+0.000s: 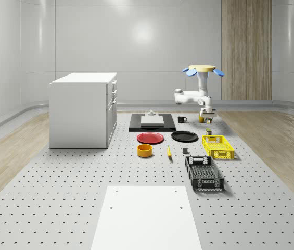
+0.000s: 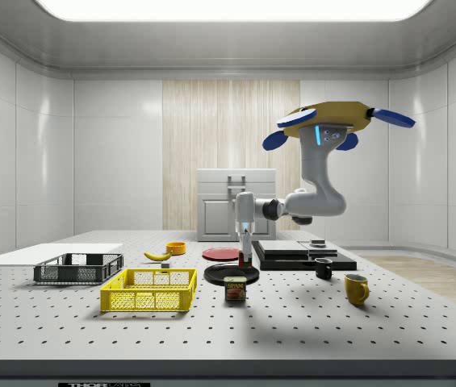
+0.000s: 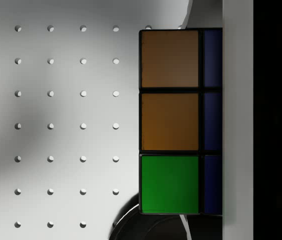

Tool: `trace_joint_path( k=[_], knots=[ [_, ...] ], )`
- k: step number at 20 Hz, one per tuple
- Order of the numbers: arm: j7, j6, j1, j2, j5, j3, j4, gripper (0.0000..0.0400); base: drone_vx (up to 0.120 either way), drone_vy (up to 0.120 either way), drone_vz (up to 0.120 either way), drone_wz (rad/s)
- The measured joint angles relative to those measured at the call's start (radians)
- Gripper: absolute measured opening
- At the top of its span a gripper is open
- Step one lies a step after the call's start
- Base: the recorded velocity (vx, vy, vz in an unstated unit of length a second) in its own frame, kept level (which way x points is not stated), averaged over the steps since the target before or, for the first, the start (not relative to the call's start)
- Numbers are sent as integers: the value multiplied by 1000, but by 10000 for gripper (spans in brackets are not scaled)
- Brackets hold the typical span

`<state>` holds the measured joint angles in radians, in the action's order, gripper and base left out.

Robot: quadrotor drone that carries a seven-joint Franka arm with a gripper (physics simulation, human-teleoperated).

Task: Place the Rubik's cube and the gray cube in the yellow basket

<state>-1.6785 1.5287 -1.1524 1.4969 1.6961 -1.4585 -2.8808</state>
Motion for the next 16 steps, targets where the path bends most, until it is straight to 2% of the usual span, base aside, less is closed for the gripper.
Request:
trace_joint_path(
  k=[12,16],
  knots=[
    [-2,24,-3,25,-10,-4,1,325,120,0,0,0],
    [-3,30,-4,32,-13,-5,1,325,120,0,-110,0]
  ],
)
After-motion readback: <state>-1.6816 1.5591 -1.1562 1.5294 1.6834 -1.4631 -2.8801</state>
